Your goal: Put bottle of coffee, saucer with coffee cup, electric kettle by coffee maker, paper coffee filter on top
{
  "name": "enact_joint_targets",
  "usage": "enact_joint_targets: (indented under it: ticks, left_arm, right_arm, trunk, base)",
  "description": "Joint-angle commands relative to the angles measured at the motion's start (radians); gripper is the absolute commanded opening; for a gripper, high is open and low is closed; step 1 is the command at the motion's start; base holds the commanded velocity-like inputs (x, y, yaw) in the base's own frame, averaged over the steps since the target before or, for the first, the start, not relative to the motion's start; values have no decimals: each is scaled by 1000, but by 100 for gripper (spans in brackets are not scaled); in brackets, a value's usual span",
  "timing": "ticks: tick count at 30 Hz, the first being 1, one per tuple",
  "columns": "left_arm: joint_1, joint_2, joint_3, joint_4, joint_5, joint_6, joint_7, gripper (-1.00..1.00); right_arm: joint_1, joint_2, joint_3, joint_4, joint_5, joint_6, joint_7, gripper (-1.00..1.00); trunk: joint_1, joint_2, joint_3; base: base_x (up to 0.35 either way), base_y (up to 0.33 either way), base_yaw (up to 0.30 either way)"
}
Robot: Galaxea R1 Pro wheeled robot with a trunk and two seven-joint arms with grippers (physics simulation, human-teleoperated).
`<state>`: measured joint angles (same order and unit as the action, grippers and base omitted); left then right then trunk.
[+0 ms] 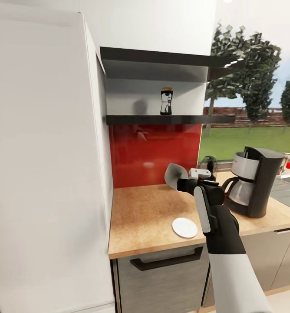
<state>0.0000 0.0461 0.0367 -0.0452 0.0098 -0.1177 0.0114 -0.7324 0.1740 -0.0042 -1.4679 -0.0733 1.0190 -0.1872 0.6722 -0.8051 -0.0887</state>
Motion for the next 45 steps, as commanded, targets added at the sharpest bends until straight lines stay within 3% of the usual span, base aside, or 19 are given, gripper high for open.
enact_joint_targets:
  ticks: [1,11,30,45]
  left_arm:
    - [0,0,3,-1,1,-2,1,100]
    - [0,-2,3,-1,1,-2,1,100]
    - [0,-2,3,-1,1,-2,1,100]
    - [0,-3,3,-1,-1,-2,1,100]
  right_arm:
    - [-1,0,0,-1,-8,3,-8,-100]
    - [-1,0,0,-2,-8,4,-8,-100]
    - [-1,0,-2,-3,-8,4,-8,-100]
    - [-1,0,-2,-3,-8,4,-8,-100]
  trunk:
    - [-4,6,2]
    - [-42,76,32]
    - [-115,209,63]
    - [-172,314,109]
  base:
    - [0,0,0]
    - [0,0,0]
    - [0,0,0]
    - [0,0,0]
